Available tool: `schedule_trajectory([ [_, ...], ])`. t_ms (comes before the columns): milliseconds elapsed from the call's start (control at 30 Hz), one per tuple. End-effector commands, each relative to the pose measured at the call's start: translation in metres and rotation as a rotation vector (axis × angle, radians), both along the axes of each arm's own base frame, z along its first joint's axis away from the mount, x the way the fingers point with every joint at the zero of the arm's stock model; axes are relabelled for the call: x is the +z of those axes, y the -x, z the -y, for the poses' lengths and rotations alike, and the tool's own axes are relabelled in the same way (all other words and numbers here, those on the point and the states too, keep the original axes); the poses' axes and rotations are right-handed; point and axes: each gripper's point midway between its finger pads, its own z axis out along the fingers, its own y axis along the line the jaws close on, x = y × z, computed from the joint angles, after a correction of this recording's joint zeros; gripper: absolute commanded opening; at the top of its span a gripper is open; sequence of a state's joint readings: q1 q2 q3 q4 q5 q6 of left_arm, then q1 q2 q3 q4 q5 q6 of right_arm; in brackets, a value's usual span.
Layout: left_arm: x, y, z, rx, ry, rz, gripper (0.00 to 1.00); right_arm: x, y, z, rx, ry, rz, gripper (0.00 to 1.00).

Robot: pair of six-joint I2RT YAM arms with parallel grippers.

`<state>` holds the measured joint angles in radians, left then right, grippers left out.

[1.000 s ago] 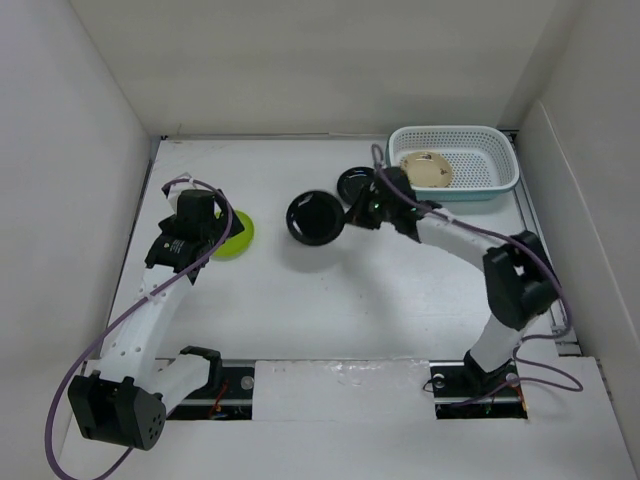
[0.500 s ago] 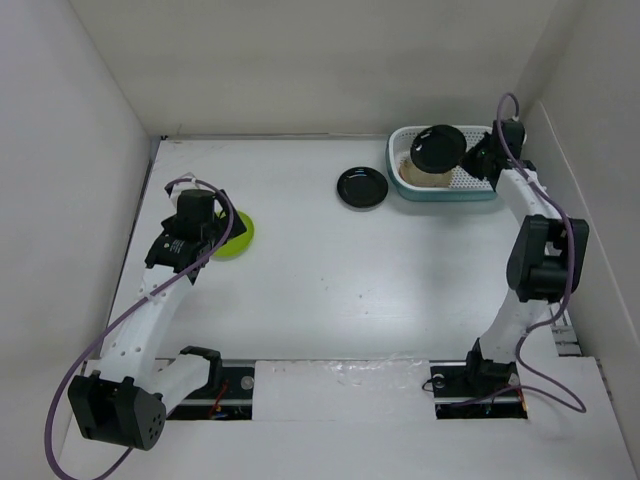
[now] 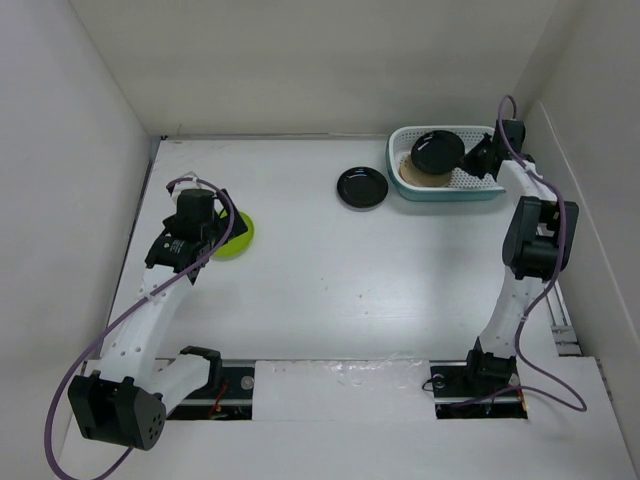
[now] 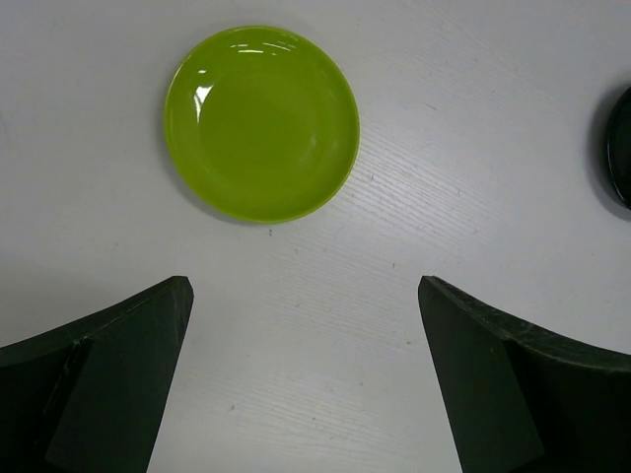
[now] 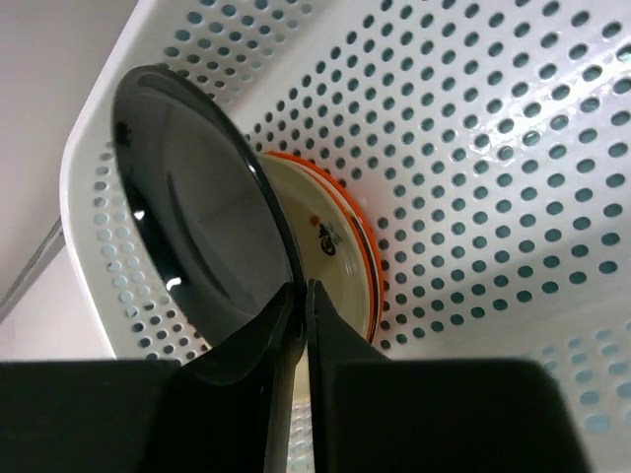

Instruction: Place the plates into the plastic bin on the countertop

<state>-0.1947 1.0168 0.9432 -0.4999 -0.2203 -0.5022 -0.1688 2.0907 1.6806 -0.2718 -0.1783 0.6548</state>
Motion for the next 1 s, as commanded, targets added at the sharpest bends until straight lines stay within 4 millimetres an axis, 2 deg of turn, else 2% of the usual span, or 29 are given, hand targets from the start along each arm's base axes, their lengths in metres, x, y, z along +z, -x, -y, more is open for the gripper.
schedule_trajectory([
  [0, 0.014, -0.005, 0.001, -0.011, 0.000, 0.047, 1.00, 0.027, -0.010, -0.003, 0.043, 0.000, 0.062, 0.15],
  [33, 0.014, -0.005, 0.001, -0.011, 0.000, 0.047, 1.00, 0.030, -0.008, -0.005, 0.051, -0.006, 0.067, 0.38],
  [100, 0.011, -0.006, 0.001, -0.011, -0.002, 0.038, 1.00, 0.032, -0.004, -0.008, 0.062, -0.012, 0.076, 0.54],
  [133, 0.011, -0.006, 0.001, -0.011, -0.002, 0.038, 1.00, 0.047, -0.004, -0.008, 0.063, -0.006, 0.108, 0.67],
  [167, 0.011, -0.006, 0.001, -0.011, -0.002, 0.038, 1.00, 0.049, -0.001, -0.009, 0.063, -0.005, 0.110, 0.73],
  [200, 0.011, -0.006, 0.001, -0.011, -0.002, 0.038, 1.00, 0.057, 0.000, -0.018, 0.084, -0.009, 0.125, 0.74],
  [233, 0.011, -0.006, 0.001, -0.011, -0.002, 0.038, 1.00, 0.062, 0.002, -0.025, 0.091, -0.017, 0.130, 0.81],
  [267, 0.011, -0.006, 0.001, -0.011, -0.002, 0.038, 1.00, 0.082, 0.009, -0.031, 0.101, -0.011, 0.163, 1.00],
  [300, 0.013, -0.008, 0.001, -0.011, 0.000, 0.047, 1.00, 0.090, 0.015, -0.035, 0.096, -0.001, 0.166, 1.00],
  [333, 0.013, -0.008, 0.001, -0.011, 0.000, 0.047, 1.00, 0.091, 0.023, -0.048, 0.106, 0.027, 0.163, 1.00],
  [367, 0.012, -0.007, 0.003, -0.020, 0.006, 0.046, 1.00, 0.119, 0.034, -0.067, 0.123, 0.069, 0.215, 1.00],
  [433, 0.015, -0.007, 0.003, -0.020, 0.008, 0.055, 1.00, 0.133, 0.048, -0.075, 0.123, 0.096, 0.245, 1.00],
  [467, 0.015, -0.007, 0.003, -0.020, 0.008, 0.055, 1.00, 0.126, 0.060, -0.101, 0.169, 0.094, 0.235, 1.00],
  [500, 0.015, -0.007, 0.003, -0.020, 0.008, 0.055, 1.00, 0.140, 0.073, -0.112, 0.186, 0.096, 0.263, 1.00],
  [533, 0.015, -0.007, 0.003, -0.020, 0.008, 0.055, 1.00, 0.139, 0.081, -0.121, 0.200, 0.099, 0.261, 1.00],
  [567, 0.013, -0.007, 0.005, -0.030, 0.017, 0.054, 1.00, 0.119, 0.098, -0.139, 0.242, 0.094, 0.219, 1.00],
  [600, 0.012, -0.007, 0.007, -0.038, 0.022, 0.052, 1.00, 0.117, 0.106, -0.143, 0.239, 0.086, 0.220, 1.00],
  [633, 0.014, -0.008, 0.013, -0.070, 0.036, 0.058, 1.00, 0.132, 0.120, -0.150, 0.247, 0.073, 0.267, 1.00],
  [667, 0.014, -0.007, 0.017, -0.090, 0.051, 0.056, 1.00, 0.133, 0.130, -0.155, 0.254, 0.061, 0.278, 1.00],
  [700, 0.012, -0.010, 0.023, -0.111, 0.069, 0.054, 1.00, 0.117, 0.146, -0.169, 0.298, 0.052, 0.265, 1.00],
  [733, 0.011, -0.010, 0.029, -0.138, 0.090, 0.054, 1.00, 0.132, 0.162, -0.175, 0.307, 0.034, 0.302, 1.00],
  [767, 0.012, -0.015, 0.047, -0.194, 0.166, 0.062, 1.00, 0.135, 0.172, -0.180, 0.318, 0.020, 0.312, 1.00],
  [800, 0.014, -0.019, 0.057, -0.221, 0.210, 0.069, 1.00, 0.120, 0.189, -0.187, 0.335, 0.029, 0.282, 1.00],
  [833, 0.017, -0.024, 0.066, -0.240, 0.257, 0.082, 1.00, 0.138, 0.206, -0.187, 0.331, 0.016, 0.326, 1.00],
  [867, 0.021, -0.039, 0.080, -0.261, 0.301, 0.116, 1.00, 0.143, 0.215, -0.187, 0.323, 0.006, 0.346, 1.00],
  [900, 0.017, -0.044, 0.104, -0.280, 0.337, 0.113, 1.00, 0.146, 0.225, -0.188, 0.328, 0.006, 0.363, 1.00],
  [933, 0.025, -0.057, 0.119, -0.283, 0.347, 0.139, 1.00, 0.141, 0.237, -0.188, 0.340, 0.005, 0.354, 1.00],
  [967, 0.023, -0.069, 0.131, -0.284, 0.357, 0.138, 1.00, 0.160, 0.249, -0.184, 0.338, -0.003, 0.405, 1.00],
])
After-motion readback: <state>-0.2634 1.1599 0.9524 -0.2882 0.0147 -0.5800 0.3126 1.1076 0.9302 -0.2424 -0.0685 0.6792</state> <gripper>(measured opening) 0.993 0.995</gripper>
